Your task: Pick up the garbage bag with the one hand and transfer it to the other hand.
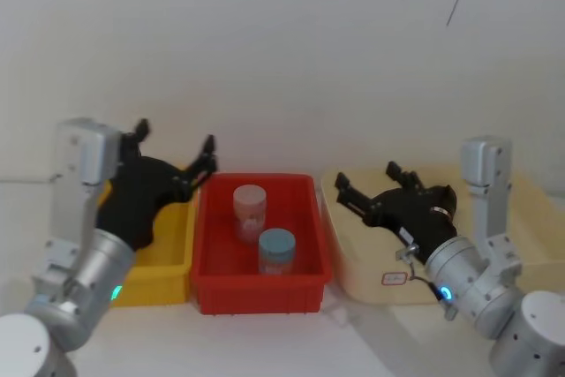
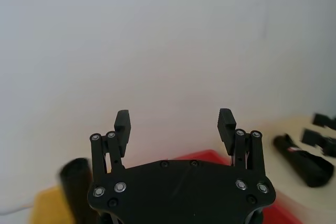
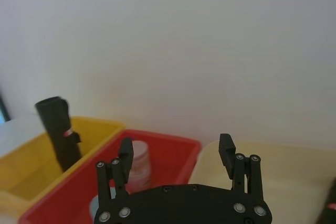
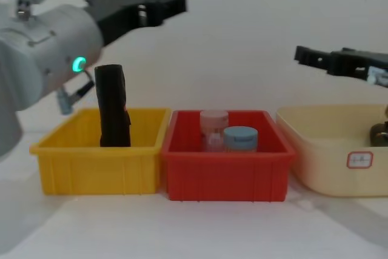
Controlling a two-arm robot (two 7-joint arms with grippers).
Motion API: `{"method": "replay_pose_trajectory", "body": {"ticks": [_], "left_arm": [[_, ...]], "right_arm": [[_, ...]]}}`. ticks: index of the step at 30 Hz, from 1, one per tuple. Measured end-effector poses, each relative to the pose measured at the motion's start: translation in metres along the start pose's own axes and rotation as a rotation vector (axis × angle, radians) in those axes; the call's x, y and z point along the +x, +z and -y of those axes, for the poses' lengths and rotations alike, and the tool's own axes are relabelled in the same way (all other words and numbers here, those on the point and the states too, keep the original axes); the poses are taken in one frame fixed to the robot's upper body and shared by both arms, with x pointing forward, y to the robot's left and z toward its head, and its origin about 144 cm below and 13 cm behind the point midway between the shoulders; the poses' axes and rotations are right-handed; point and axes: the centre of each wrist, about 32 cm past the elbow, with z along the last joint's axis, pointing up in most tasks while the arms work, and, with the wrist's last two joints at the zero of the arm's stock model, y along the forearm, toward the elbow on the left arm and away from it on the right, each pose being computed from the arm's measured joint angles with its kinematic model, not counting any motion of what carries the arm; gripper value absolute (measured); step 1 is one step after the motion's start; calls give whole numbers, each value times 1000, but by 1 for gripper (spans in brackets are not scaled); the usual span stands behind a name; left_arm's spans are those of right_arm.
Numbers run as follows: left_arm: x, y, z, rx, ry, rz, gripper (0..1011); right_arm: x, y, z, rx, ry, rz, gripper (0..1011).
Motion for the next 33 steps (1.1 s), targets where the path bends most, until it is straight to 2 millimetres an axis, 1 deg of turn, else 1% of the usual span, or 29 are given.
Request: {"method": "replay_pose_trajectory", "body": {"ticks": [7,14,22,33], "left_arm": [[14,3,-16,-44,120,19,1002],[28,6,-31,-85,234,35,1002],[40,8,-44,-126,333,49,1002],[48,10,-53,-149,390,59,1002]], "right_arm": [[-11,-7,-4,-41,47,-11,1004],[-20,-15,-14,-98,92,-16,1004],[-23,-24,-26,-152,123,-10,1004],[-20,-38,-38,-221,138,3,1004]]}}
